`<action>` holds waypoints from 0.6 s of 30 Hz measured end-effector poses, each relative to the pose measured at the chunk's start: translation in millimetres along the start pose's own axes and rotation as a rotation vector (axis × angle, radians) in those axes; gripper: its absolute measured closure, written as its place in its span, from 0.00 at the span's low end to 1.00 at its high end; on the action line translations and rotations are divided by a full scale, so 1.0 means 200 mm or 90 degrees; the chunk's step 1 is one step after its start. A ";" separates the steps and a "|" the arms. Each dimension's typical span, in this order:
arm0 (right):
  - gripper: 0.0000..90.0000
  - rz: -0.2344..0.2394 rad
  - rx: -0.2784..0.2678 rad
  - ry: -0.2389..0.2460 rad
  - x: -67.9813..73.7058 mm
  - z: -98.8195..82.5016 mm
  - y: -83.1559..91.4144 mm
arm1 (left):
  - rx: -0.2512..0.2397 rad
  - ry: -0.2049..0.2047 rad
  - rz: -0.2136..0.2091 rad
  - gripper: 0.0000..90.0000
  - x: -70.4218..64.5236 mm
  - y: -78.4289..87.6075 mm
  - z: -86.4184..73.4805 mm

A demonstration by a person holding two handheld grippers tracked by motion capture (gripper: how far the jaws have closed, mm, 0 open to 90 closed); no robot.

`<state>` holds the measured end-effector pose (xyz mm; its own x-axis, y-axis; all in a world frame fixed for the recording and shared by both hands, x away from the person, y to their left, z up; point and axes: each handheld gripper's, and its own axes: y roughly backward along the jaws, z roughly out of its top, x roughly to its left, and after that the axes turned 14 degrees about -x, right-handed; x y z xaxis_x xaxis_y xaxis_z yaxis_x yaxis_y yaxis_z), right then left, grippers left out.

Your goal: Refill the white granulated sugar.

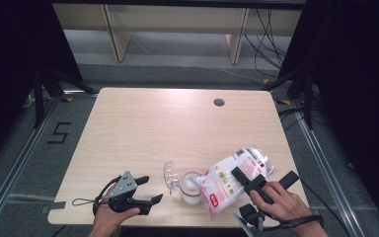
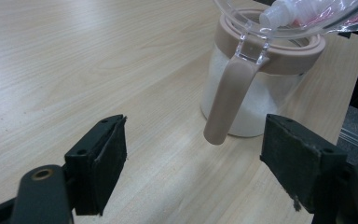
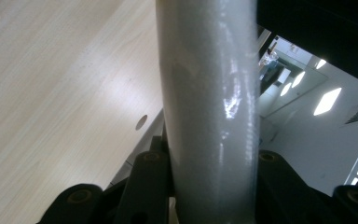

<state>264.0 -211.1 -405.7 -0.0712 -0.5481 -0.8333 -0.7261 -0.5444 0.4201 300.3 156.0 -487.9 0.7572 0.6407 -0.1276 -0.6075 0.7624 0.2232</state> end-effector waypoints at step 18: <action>0.84 -0.006 0.000 -0.001 -0.01 0.00 0.01 | 0.000 -0.010 -0.004 0.24 0.00 0.00 0.00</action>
<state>263.1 -211.0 -403.7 -0.0658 -0.5420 -0.8378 -0.7265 -0.5495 0.4126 301.0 156.5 -487.6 0.7648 0.6340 -0.1144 -0.6021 0.7666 0.2231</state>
